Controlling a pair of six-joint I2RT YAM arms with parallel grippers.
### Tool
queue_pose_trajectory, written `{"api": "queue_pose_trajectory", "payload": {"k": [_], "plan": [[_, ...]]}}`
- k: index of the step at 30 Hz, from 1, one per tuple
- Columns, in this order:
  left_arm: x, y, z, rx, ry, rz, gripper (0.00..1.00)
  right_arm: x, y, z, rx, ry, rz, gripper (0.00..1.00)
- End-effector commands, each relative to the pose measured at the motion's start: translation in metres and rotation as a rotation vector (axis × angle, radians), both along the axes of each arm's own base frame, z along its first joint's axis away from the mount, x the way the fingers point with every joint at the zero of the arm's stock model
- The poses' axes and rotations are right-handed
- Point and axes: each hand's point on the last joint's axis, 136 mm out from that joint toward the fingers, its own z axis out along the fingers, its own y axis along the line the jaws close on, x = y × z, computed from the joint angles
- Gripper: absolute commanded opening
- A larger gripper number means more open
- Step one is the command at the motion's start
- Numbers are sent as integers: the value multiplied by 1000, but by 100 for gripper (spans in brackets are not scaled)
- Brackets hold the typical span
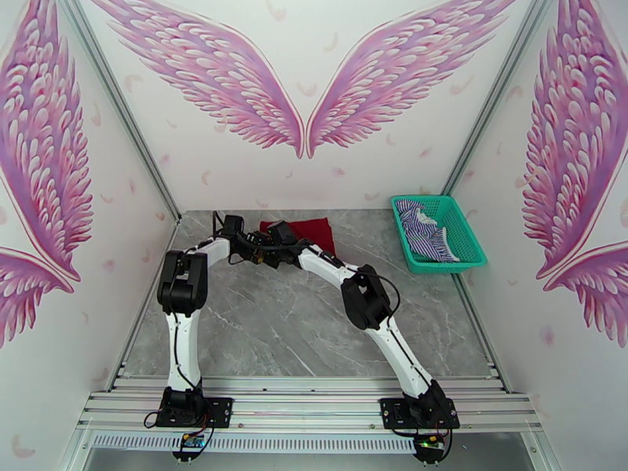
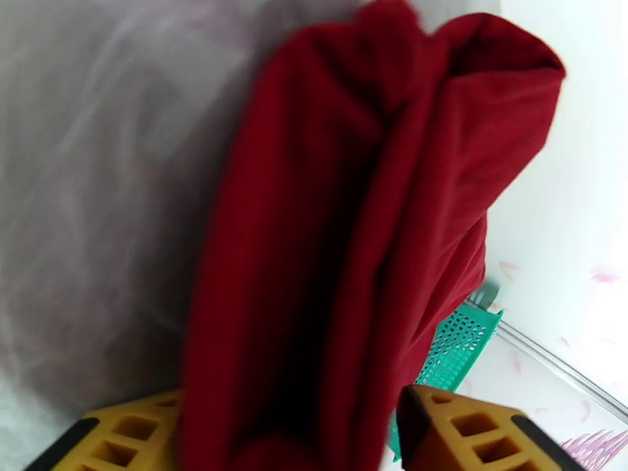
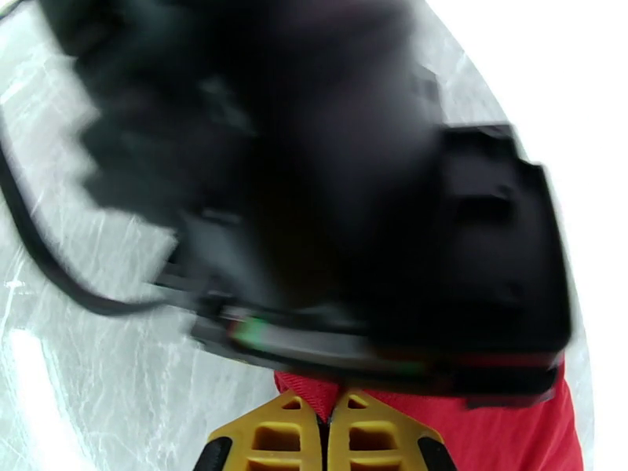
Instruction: Fold and stack the mixed laundry pile
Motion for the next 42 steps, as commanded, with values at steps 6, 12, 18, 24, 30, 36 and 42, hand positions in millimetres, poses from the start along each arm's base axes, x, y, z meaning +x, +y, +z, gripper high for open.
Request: {"api": "queue_pose_trajectory", "payload": {"k": [6,12,18,24,30,36,42], "plan": [[15,3,-14,72,-9,-9,30,-7,3,46,71,-53,31,0],[22,22,-3,213,-78,-82,0,-23,-12,57,129,3,10,49],[29,69,19,484,-139,-255,0,-36,-72,62,156,56,-200,62],[29,146,34,706,-120,-316,0,-35,-151,68,179,103,-507,62],[28,222,45,925,-69,-335,0,-42,-187,68,147,72,-618,61],[27,303,71,1246,24,-273,0,-41,-207,67,170,69,-757,61],[36,340,76,1366,36,-258,0,-45,-227,59,177,119,-919,57]]}}
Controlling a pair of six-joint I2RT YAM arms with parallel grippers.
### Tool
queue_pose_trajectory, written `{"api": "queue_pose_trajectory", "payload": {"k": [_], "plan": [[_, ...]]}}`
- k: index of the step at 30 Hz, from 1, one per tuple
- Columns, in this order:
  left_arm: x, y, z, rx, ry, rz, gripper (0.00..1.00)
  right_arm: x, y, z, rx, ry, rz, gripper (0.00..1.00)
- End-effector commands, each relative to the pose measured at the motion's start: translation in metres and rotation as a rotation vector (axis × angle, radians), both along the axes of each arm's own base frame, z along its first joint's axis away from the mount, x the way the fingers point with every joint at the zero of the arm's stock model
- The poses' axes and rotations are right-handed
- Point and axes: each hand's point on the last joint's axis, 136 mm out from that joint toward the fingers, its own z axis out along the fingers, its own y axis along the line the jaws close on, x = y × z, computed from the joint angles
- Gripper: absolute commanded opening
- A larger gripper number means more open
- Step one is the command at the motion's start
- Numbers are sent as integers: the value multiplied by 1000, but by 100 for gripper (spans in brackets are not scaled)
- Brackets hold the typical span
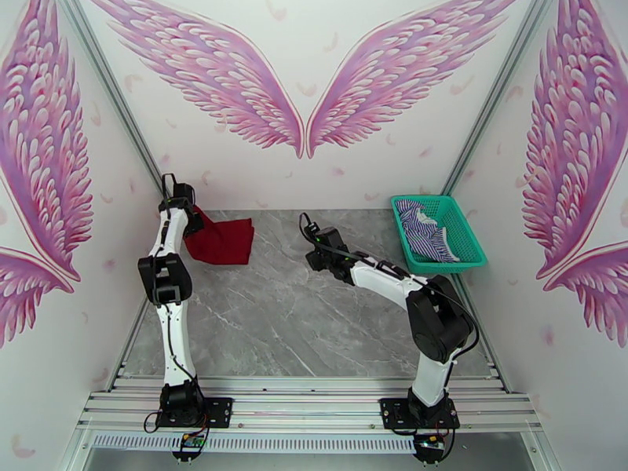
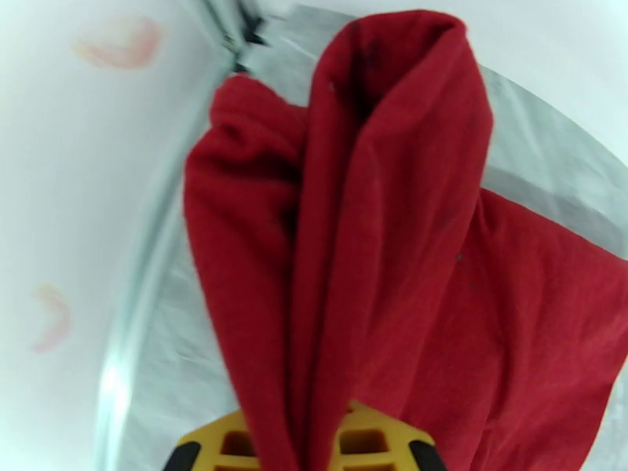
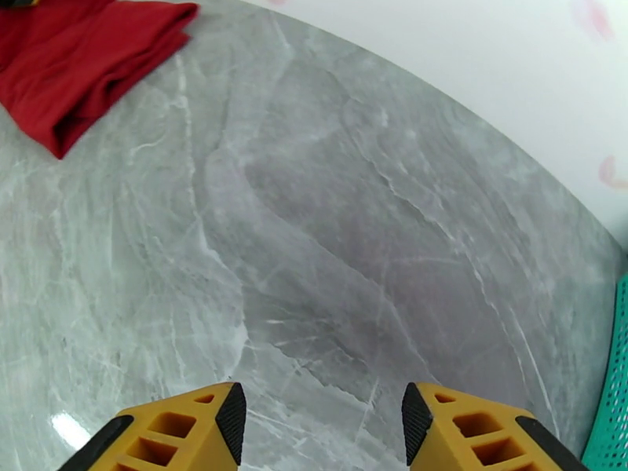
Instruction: Fold and stack the mixed laundry pile
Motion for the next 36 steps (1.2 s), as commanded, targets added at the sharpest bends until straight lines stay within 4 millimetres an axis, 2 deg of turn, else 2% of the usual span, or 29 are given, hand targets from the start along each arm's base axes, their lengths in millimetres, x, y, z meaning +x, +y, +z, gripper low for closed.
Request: {"api": "queue_pose_trajectory", "payload": {"k": [1,10,13,16,17,18,19,20,22,24,27,31,34,36], "plan": [[4,31,6,151,20,2,0,-8,-15,8,40,25,-139,57],[-2,89,-13,163,16,57,0,-27,-15,7,91,90,-207,55],[-6,102,-18,164,26,64,0,-31,-11,7,91,95,-215,54],[-7,107,-27,139,33,42,0,-34,-2,9,90,95,-196,55],[-6,108,-29,130,33,34,4,-34,1,9,90,95,-191,55],[-5,108,-29,130,30,30,22,-34,5,9,89,96,-184,55],[-4,108,-27,132,27,22,46,-34,9,9,92,95,-177,55],[-5,107,-25,131,28,17,58,-35,13,9,91,97,-169,56],[-5,106,-17,130,22,13,66,-36,21,8,90,102,-149,56],[-4,102,-2,130,-1,2,67,-37,28,7,89,106,-128,57],[1,88,30,124,-60,-23,70,-38,34,5,92,106,-114,57],[5,57,70,51,-151,-58,69,-39,29,6,90,91,-126,57],[4,19,79,-62,-177,-99,61,-41,22,8,82,76,-143,58],[1,-10,69,-137,-164,-126,56,-42,14,7,72,66,-162,59]]}}
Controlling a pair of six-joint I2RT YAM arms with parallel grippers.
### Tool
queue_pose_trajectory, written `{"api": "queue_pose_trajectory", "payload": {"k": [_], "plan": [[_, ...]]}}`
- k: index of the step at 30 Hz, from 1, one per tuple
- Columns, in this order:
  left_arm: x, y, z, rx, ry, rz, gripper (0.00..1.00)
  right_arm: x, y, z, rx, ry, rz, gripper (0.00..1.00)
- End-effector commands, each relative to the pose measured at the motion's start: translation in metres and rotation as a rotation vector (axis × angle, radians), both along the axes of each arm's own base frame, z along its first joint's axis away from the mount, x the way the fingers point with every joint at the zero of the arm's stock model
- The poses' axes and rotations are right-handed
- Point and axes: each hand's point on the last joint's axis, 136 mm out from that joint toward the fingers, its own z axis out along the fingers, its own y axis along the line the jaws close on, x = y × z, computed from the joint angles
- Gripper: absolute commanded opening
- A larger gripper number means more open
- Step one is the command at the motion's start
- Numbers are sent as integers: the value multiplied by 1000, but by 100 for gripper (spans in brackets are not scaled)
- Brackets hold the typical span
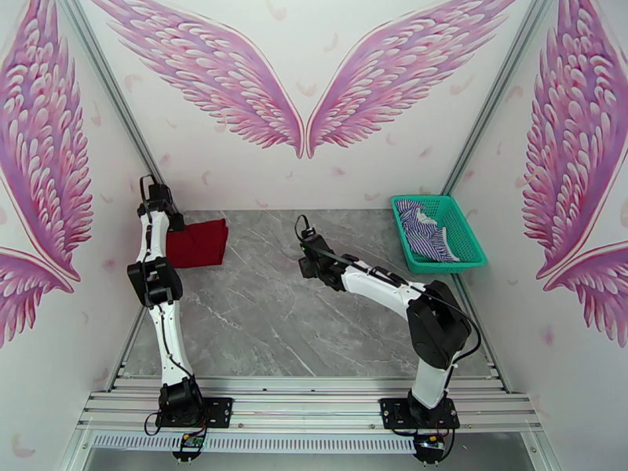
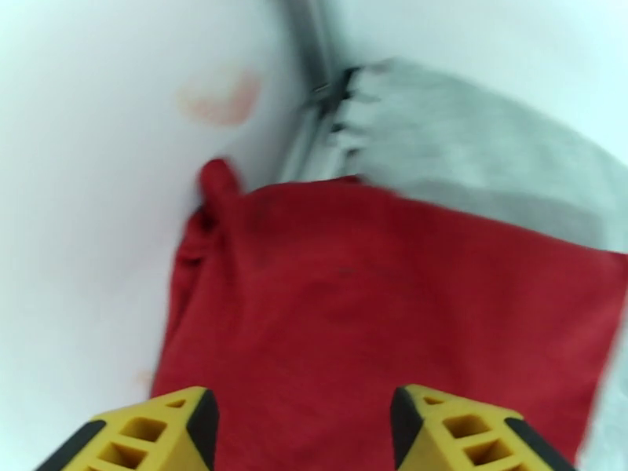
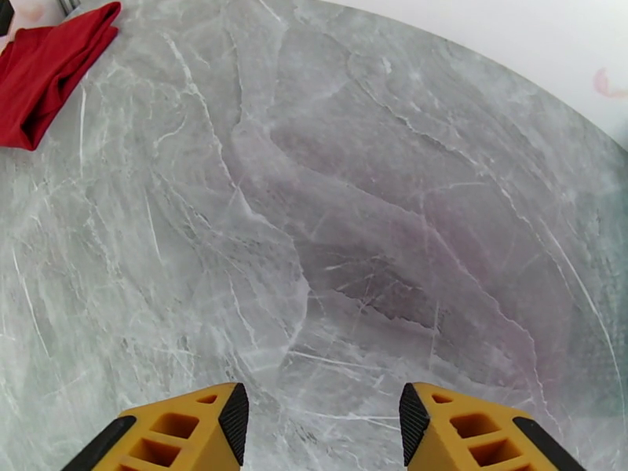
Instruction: Fold and stack the mixed laundry pile
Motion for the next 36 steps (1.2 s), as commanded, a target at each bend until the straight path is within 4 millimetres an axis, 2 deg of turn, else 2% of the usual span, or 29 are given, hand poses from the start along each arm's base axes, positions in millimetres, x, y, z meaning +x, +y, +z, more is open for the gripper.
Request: {"api": "queue_pose_trajectory", "payload": {"k": [1,4,6,7,10,11,15,20,22,25,28,31,34,36], "plan": [[-5,-58,35,-143,-70,-60,54,-1,-17,8,-9,-36,-52,59],[-16,-89,3,-214,-1,-60,46,-2,-31,13,6,-37,-84,59],[-28,-108,-16,-269,52,-48,32,-3,-40,19,43,-37,-93,59],[-27,-114,-18,-278,33,-52,32,-3,-44,23,59,-39,-95,59],[-45,-132,-30,-295,29,-47,35,-2,-64,43,69,-51,-127,60],[-52,-134,-37,-303,39,-38,39,0,-78,49,61,-48,-170,62],[-73,-127,-72,-336,103,11,39,6,-144,61,13,13,-342,65],[-79,-122,-96,-380,146,38,39,16,-219,78,-14,-13,-506,70],[-79,-124,-98,-389,152,39,39,21,-248,82,-2,-10,-572,74],[-76,-140,-77,-424,109,-3,40,30,-293,79,31,23,-674,76],[-74,-171,-37,-460,44,-91,47,39,-324,72,51,41,-742,77],[-80,-217,5,-510,-27,-218,49,50,-349,65,106,40,-791,81],[-94,-277,40,-555,-92,-374,50,64,-369,48,192,83,-830,81],[-109,-325,62,-594,-137,-496,50,73,-380,31,229,121,-848,81]]}}
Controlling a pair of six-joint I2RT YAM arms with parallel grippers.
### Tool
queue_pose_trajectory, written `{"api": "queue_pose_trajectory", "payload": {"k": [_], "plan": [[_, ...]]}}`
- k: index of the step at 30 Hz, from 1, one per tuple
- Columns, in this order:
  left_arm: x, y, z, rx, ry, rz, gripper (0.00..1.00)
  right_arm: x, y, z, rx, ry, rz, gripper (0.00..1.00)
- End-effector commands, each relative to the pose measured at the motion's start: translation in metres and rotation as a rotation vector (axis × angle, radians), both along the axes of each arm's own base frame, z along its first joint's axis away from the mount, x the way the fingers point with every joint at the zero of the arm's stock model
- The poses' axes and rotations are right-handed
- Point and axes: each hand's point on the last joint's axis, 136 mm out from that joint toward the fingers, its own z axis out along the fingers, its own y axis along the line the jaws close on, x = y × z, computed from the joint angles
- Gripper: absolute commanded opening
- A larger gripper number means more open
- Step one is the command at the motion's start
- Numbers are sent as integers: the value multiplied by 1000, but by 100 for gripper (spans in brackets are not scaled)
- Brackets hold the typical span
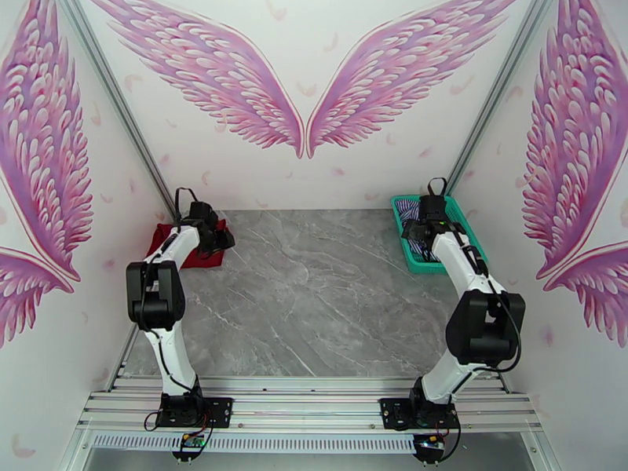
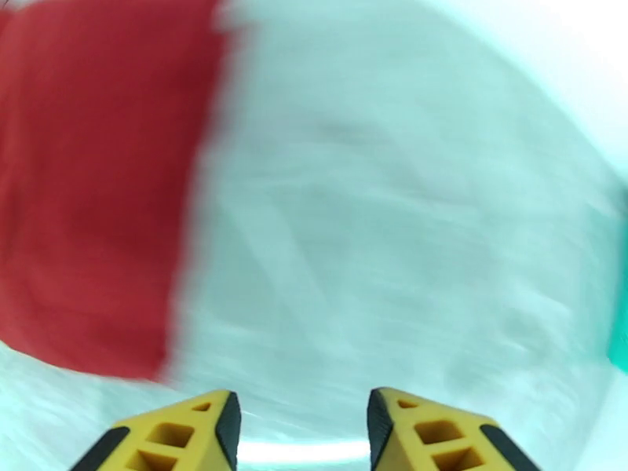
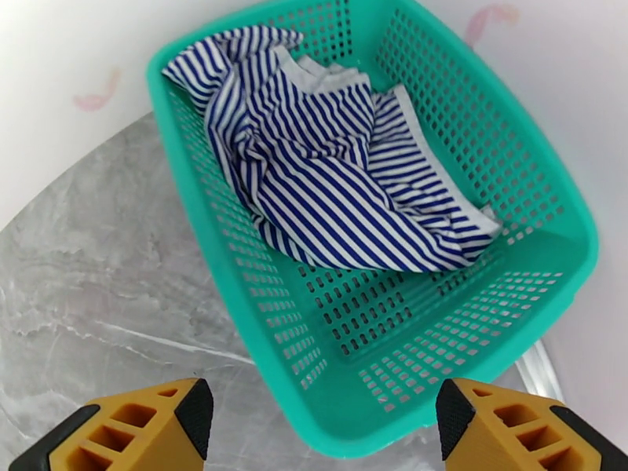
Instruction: Fold and stack the mixed laundry pile
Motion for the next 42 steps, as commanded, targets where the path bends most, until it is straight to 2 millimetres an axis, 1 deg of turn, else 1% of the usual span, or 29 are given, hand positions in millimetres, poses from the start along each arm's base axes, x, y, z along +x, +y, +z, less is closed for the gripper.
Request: {"api": "queue_pose_trajectory", "payload": {"k": [1,3,6,9,11,14,16,18,20,22,25,27,29,31,33,34,37,40,42], "plan": [[-25,-85,60,-127,-164,-204,51,20,-8,-22,125,14,-15,81],[-44,-129,80,-163,-231,-313,53,32,-16,-38,158,41,-24,81],[-68,-175,100,-204,-303,-410,55,49,-33,-57,184,71,-55,81],[-86,-205,109,-228,-340,-471,58,66,-48,-74,248,70,-98,81],[-93,-217,109,-233,-344,-492,60,75,-54,-87,269,81,-118,81],[-102,-229,107,-242,-335,-510,62,88,-59,-109,295,105,-153,81],[-105,-232,105,-231,-316,-509,63,92,-60,-123,319,124,-194,81],[-104,-229,101,-207,-294,-486,64,94,-61,-136,345,140,-238,80],[-99,-221,97,-164,-265,-438,66,93,-61,-145,365,146,-281,79],[-96,-221,100,-156,-260,-436,66,91,-62,-156,383,155,-313,77],[-92,-223,102,-153,-258,-436,66,88,-59,-172,412,178,-350,70],[-89,-225,103,-147,-251,-441,66,89,-55,-179,435,185,-342,61],[-88,-227,103,-145,-248,-452,66,92,-52,-178,444,177,-321,50],[-86,-229,104,-146,-252,-460,66,97,-52,-166,438,145,-297,38],[-85,-231,106,-148,-261,-471,65,106,-52,-143,436,79,-263,28],[-86,-232,105,-149,-262,-479,64,109,-48,-132,446,53,-251,24],[-85,-234,99,-148,-257,-497,62,114,-39,-92,469,-69,-219,16],[-85,-236,95,-165,-262,-504,61,109,-30,-60,498,-180,-210,9],[-85,-237,93,-175,-265,-509,62,100,-25,-42,518,-251,-205,5]]}}
